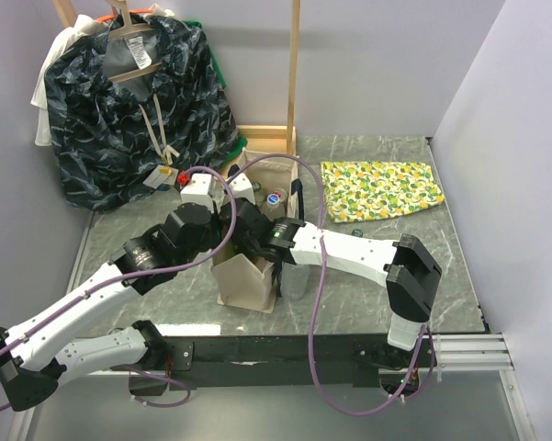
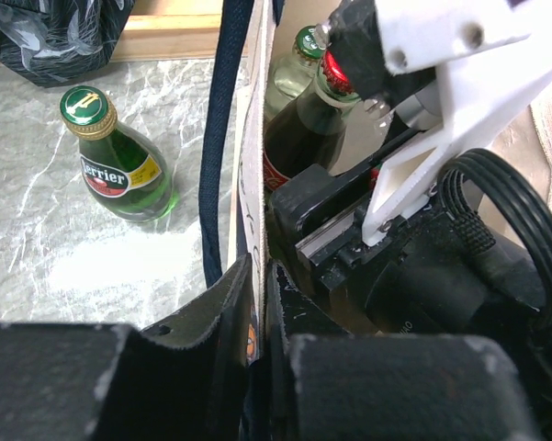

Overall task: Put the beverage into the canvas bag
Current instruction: Place the drink in the canvas bag.

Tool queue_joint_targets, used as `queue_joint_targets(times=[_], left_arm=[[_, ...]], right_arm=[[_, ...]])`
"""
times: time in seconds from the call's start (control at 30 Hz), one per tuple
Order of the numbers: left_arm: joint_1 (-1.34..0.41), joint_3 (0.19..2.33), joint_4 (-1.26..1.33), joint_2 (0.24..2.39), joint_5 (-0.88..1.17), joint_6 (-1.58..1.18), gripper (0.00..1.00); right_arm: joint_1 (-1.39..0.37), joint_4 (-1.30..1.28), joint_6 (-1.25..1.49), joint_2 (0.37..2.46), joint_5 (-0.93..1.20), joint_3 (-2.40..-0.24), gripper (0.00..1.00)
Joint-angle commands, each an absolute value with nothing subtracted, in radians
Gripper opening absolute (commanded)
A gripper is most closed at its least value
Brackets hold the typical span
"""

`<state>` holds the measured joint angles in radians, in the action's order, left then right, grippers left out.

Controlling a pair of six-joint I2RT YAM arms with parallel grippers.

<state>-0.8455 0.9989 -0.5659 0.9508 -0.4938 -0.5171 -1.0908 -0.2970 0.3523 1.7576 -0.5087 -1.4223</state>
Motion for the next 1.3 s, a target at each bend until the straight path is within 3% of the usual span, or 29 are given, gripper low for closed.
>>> queue_joint_targets(times=[0.0, 0.17, 0.47, 0.9, 1.27], left_arm=[[-0.845, 1.022, -0.566, 0.93, -0.511, -0.515, 0.19], [-0.845, 1.019, -0.566, 0.925, -0.512, -0.515, 0.22], [-0.845, 1.019, -0.569, 0.923, -0.512, -0.512, 0.23], [-0.845, 1.02, -0.561, 0.913, -0.517, -0.508, 0.36], [-0.845, 1.028, -0.546, 0.917, -0.52, -0.495, 0.4]], right_arm=[[-1.095, -0.215, 0.371, 1.703, -0.558, -1.48, 0.48], [-1.097, -0.201, 0.374, 1.683, -0.557, -1.471, 0.57], [-1.097, -0.202, 0.371, 1.654, -0.569, -1.474, 0.62], [-1.097, -0.144, 0.341, 1.557, -0.589, -1.434, 0.63], [-1.097, -0.156, 0.33, 1.408, -0.603, -1.367, 0.64]])
